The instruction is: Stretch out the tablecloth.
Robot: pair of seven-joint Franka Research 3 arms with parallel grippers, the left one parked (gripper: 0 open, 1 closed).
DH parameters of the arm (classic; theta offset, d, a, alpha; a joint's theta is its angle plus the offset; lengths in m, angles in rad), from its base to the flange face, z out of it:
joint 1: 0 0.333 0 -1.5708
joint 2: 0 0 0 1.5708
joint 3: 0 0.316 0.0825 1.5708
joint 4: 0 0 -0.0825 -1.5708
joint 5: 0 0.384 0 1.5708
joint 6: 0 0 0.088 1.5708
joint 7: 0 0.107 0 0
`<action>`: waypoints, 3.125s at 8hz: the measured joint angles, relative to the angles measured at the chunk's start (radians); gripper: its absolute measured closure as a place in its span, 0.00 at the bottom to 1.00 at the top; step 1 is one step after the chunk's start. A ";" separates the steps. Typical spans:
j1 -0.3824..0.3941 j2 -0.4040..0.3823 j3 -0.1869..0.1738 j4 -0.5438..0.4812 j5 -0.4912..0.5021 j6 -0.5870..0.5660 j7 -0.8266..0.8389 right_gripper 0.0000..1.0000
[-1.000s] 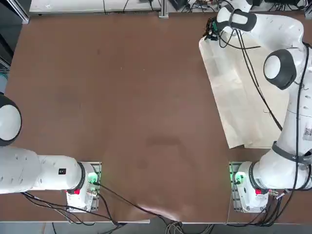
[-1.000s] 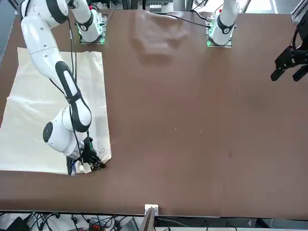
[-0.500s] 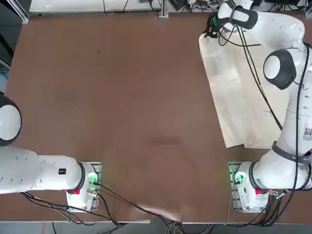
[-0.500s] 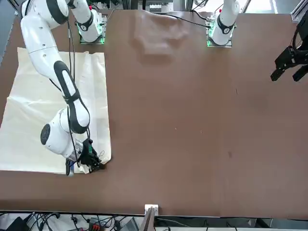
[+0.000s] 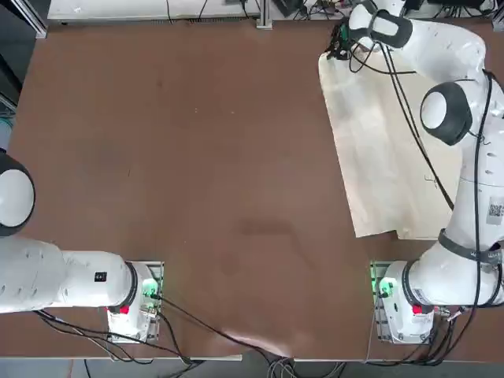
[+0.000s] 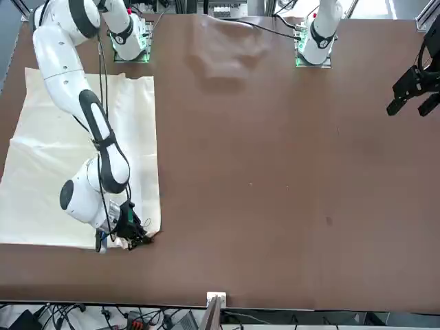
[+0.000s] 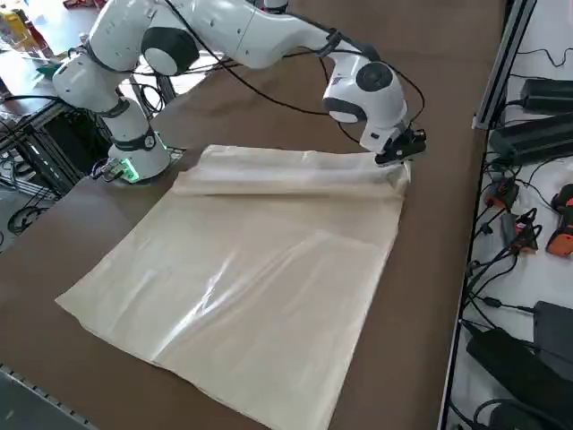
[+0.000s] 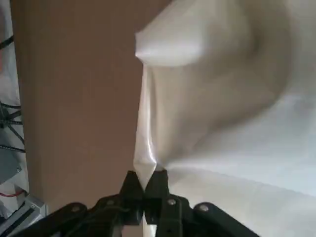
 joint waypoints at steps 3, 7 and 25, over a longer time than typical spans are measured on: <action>0.025 0.047 0.000 0.068 0.000 0.000 0.045 0.95; 0.056 0.075 0.009 0.110 0.018 -0.002 0.088 0.95; 0.083 0.138 -0.008 0.208 0.083 -0.069 0.332 0.96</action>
